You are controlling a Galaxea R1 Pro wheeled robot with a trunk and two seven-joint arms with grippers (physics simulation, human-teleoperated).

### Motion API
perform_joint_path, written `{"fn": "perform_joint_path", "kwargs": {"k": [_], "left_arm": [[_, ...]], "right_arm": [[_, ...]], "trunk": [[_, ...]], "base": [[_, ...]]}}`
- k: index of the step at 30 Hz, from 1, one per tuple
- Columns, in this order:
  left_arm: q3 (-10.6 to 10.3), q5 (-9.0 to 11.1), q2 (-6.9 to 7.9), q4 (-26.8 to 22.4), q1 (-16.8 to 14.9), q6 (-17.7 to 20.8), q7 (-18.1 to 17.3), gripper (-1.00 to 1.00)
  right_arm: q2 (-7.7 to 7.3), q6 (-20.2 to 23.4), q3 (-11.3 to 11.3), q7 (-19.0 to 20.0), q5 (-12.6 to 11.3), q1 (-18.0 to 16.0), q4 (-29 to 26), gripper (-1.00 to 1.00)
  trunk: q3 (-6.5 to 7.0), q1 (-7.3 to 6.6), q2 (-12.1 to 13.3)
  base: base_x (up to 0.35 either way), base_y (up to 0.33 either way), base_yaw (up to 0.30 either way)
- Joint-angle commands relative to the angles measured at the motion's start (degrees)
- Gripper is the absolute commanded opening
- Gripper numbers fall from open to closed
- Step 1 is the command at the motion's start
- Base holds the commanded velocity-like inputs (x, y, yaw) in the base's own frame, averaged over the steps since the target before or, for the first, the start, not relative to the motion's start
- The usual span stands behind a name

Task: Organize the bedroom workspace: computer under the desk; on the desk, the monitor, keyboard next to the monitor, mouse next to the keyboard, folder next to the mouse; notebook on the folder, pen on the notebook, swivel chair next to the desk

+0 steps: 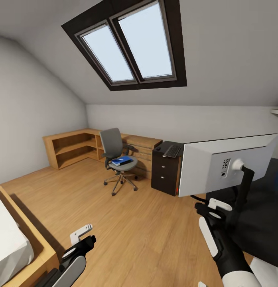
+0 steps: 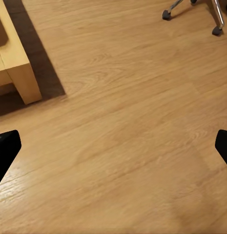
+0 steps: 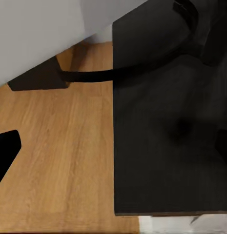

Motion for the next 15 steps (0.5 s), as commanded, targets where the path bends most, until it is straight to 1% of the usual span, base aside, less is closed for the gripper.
{"fn": "perform_joint_path", "kwargs": {"k": [1, 4, 11, 15], "left_arm": [[-0.1, 0.1, 0.06, -0.1, -0.1, 0.3, 0.4, 1.0], [-0.1, 0.1, 0.06, -0.1, -0.1, 0.3, 0.4, 1.0], [-0.1, 0.0, 0.06, -0.1, -0.1, 0.3, 0.4, 1.0], [-0.1, 0.0, 0.06, -0.1, -0.1, 0.3, 0.4, 1.0]], "right_arm": [[0.01, 0.4, 0.1, -0.4, -0.5, 0.0, -0.3, 1.0], [0.18, 0.6, 0.2, 0.2, -0.7, 0.0, -0.8, 1.0], [3.06, 0.8, 0.3, 1.1, -0.9, 0.0, -1.6, 1.0], [3.94, 0.8, 0.3, 1.2, -0.8, 0.1, -2.0, 1.0]], "trunk": [[-0.07, 0.0, 0.0], [-0.07, 0.0, 0.0], [-0.07, 0.0, 0.0], [-0.07, 0.0, 0.0]], "base": [[0.0, 0.0, 0.0], [0.0, 0.0, 0.0], [0.0, 0.0, 0.0], [0.0, 0.0, 0.0]]}}
